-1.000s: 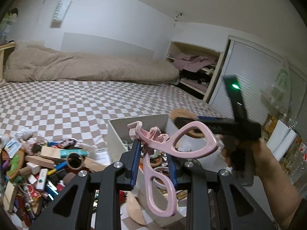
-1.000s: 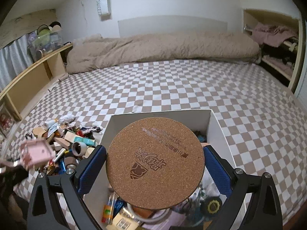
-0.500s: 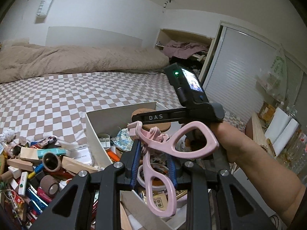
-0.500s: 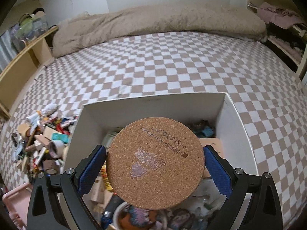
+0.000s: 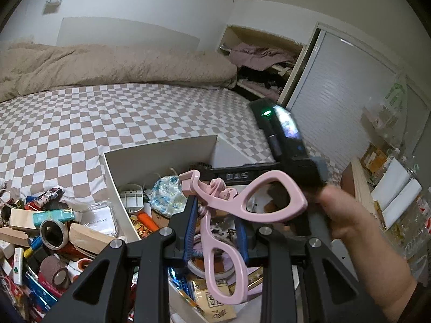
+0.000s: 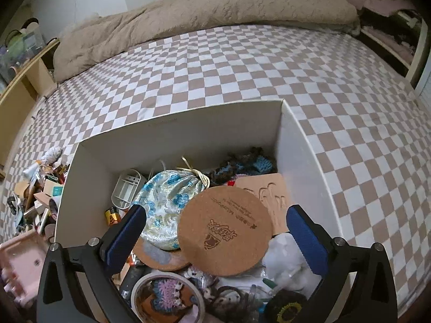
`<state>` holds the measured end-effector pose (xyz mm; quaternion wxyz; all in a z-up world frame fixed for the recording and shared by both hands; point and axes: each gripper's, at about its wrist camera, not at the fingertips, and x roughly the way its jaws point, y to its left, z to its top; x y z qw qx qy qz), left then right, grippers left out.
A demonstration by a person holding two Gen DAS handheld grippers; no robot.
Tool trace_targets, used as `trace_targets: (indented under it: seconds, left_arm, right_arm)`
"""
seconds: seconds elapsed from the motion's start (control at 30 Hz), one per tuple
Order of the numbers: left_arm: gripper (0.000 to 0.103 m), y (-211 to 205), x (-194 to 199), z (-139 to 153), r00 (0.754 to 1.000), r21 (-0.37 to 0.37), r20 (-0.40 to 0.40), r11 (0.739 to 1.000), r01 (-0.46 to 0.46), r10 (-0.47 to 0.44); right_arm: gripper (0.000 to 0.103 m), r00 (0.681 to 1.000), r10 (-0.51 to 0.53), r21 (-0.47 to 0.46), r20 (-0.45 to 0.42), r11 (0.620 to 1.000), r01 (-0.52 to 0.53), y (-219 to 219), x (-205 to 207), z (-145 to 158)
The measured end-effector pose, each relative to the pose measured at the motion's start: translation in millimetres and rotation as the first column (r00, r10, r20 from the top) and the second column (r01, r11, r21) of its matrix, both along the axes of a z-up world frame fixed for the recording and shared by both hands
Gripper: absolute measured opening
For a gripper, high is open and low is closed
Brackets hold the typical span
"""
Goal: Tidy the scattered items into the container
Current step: 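Open the right gripper to drop the coaster into the box while the left holds the scissors, then lower the pink scissors into the box and open the left gripper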
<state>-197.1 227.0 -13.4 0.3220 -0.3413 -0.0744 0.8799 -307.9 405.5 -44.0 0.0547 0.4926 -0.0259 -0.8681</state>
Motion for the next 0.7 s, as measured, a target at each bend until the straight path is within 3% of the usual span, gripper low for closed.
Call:
trace_targets:
  seconds: [0.1, 0.33, 0.7]
  left_arm:
    - [0.027, 3, -4, -5, 1.000, -0.028, 0.027, 1.000, 0.001, 0.000]
    - [0.027, 26, 3, -17, 0.997, -0.102, 0.058, 0.993, 0.057, -0.051]
    - [0.026, 55, 2, -19, 0.980, -0.054, 0.128, 0.985, 0.162, -0.154]
  right_arm:
    - [0.103, 1.000, -0.003, 0.000, -0.017, 1.000, 0.002, 5, 11, 5]
    - [0.103, 0.998, 0.009, -0.112, -0.067, 0.994, -0.016, 8, 21, 29]
    - [0.103, 0.987, 0.008, -0.174, -0.162, 0.984, -0.036, 22, 54, 57]
